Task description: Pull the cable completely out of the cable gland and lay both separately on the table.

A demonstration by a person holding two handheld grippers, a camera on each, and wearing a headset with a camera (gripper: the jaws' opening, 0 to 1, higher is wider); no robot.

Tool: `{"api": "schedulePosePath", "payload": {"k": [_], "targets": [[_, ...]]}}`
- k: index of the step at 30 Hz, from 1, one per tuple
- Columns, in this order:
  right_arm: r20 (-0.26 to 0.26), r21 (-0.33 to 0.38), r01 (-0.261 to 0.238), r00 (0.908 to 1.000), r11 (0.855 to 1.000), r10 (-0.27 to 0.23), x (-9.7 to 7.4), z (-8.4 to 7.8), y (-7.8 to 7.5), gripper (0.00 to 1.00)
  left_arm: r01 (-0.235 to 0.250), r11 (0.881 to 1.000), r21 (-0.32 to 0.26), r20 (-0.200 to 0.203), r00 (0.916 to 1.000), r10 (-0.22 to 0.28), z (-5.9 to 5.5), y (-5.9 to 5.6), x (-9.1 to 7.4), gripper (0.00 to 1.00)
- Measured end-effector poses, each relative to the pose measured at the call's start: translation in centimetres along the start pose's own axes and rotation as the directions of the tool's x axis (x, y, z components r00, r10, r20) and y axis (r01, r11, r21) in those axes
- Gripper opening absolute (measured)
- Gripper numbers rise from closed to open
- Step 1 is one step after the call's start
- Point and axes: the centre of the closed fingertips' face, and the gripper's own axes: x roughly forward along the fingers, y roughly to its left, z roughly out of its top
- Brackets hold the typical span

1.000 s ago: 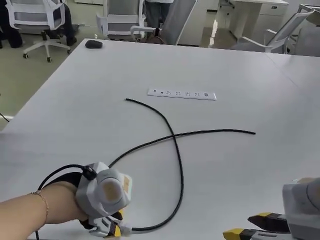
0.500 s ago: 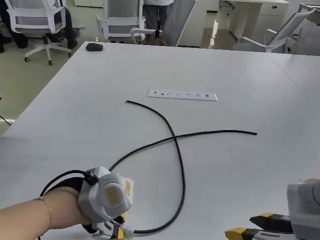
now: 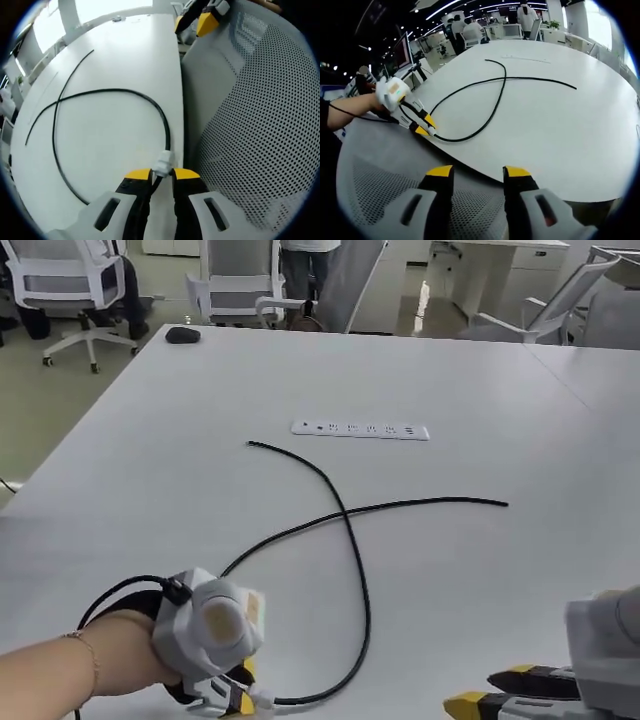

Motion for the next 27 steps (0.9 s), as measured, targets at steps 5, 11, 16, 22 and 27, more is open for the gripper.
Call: {"api": "schedulePosePath", "payload": {"k": [5, 11, 16, 22, 27], "targets": [[-0.007, 0.005, -0.026, 0.9996, 1.0, 0.026, -0.1, -0.2, 0.4, 0.39, -0.035, 0.999, 0.014, 0.068, 0.9971, 0.034, 2.8, 0.1, -1.7, 0.17], [-0.052, -0.078, -0.156, 0.9869, 0.985, 0.153, -0.1, -0.4, 2.7, 0.38, -0.07, 0.997, -0.035, 0.159, 0.9844, 0.075, 5.9, -0.1, -3.9, 0.17], [-0.065, -0.132, -0.28, 0.9597, 0.951, 0.273, -0.5, 0.4, 4.6, 0.36, -0.101, 0.994, -0.033, 0.184, 0.9773, 0.105, 7.7, -1.0, -5.3, 0.17], [-0.103, -0.304, -0.394, 0.9187, 0.867, 0.381, -1.8, 2.2, 7.2, 0.35, -0.109, 0.993, -0.04, 0.245, 0.9627, 0.116, 10.1, -2.4, -6.7, 0.17], [-0.094, -0.362, -0.432, 0.8986, 0.826, 0.429, -1.9, 3.8, 8.8, 0.34, -0.118, 0.992, -0.052, 0.269, 0.9547, 0.127, 10.9, -3.1, -7.4, 0.17]]}}
